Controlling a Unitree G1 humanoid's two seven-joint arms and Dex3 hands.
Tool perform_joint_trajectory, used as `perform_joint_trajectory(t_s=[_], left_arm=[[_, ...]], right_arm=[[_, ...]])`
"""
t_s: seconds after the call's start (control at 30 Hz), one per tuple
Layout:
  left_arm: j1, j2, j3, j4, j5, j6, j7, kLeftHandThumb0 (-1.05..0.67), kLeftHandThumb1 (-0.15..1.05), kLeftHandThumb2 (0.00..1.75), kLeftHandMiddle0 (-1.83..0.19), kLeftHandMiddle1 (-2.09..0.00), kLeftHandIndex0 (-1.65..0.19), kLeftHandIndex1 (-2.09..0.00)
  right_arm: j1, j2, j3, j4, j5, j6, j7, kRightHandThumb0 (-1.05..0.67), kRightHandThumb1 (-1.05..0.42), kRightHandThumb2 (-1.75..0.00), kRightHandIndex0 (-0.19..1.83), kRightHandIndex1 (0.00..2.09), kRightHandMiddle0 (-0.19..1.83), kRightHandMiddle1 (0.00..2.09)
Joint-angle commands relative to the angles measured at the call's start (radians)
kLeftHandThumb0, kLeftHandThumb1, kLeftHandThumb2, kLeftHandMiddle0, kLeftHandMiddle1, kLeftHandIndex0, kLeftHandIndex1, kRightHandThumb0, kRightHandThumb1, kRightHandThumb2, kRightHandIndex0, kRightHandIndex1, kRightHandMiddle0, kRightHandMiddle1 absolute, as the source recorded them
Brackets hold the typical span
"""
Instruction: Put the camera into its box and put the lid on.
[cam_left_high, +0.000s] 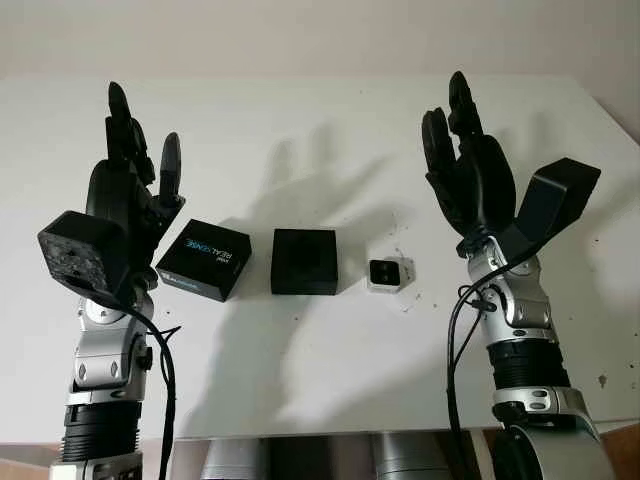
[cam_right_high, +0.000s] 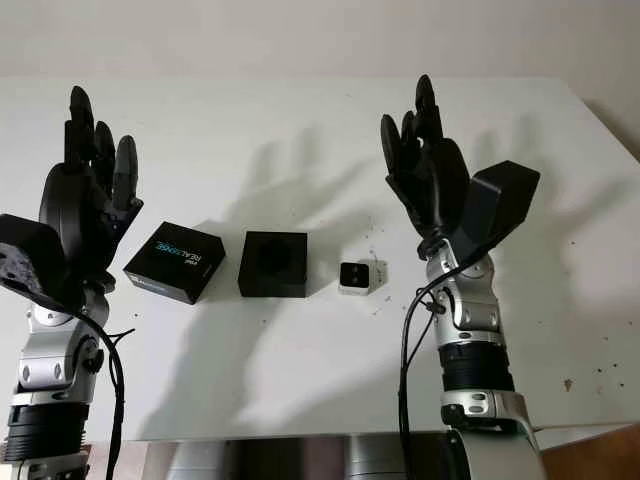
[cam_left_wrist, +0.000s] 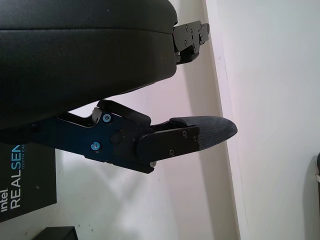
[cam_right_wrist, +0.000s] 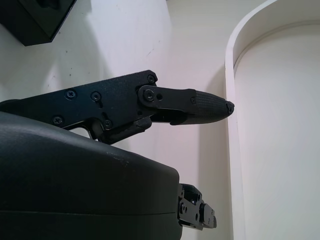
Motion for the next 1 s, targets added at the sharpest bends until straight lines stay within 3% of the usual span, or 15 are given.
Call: perform_joint_trajectory(t_s=[0.0,0.43,0.53,0.67,0.83,0.97], left_arm=[[0.018,-0.005,-0.003,-0.028,0.002,0.004,0.003,-0.59,1.05,0.55,0.19,0.00,0.19,0.00],[-0.004,-0.021,-0.002,0.011,-0.006,0.004,0.010,-0.59,1.05,0.53,0.19,0.00,0.19,0.00],[0.003,-0.024,0.002,0.002,-0.015,0.006,0.009,-0.59,1.05,0.52,0.19,0.00,0.19,0.00],[0.021,-0.024,0.002,-0.020,-0.017,0.020,0.009,-0.58,1.05,0.54,0.19,0.00,0.19,0.00],[0.027,-0.022,0.003,-0.036,-0.005,0.025,0.022,-0.57,1.05,0.54,0.19,-0.01,0.19,0.00],[0.024,-0.017,0.006,-0.031,-0.012,0.011,0.011,-0.58,1.05,0.54,0.19,0.00,0.19,0.00]], right_arm=[[0.018,0.002,-0.001,-0.033,0.007,0.010,0.001,-0.64,-1.05,-0.44,-0.19,0.00,-0.19,0.00],[0.007,-0.042,-0.002,-0.012,0.005,0.011,0.052,-0.62,-1.05,-0.39,-0.17,0.02,-0.16,0.04],[-0.014,-0.101,0.002,-0.006,-0.009,0.002,0.119,-0.68,-1.05,-0.20,-0.01,0.10,-0.02,0.10],[-0.046,-0.204,0.030,0.016,-0.049,-0.034,0.243,-0.59,-1.00,-0.07,0.14,0.15,0.13,0.16],[-0.097,-0.313,0.066,0.052,-0.096,-0.041,0.362,-0.41,-0.90,-0.03,0.24,0.18,0.25,0.21],[-0.130,-0.372,0.114,0.096,-0.188,-0.127,0.392,-0.40,-0.87,-0.04,0.36,0.22,0.34,0.24]])
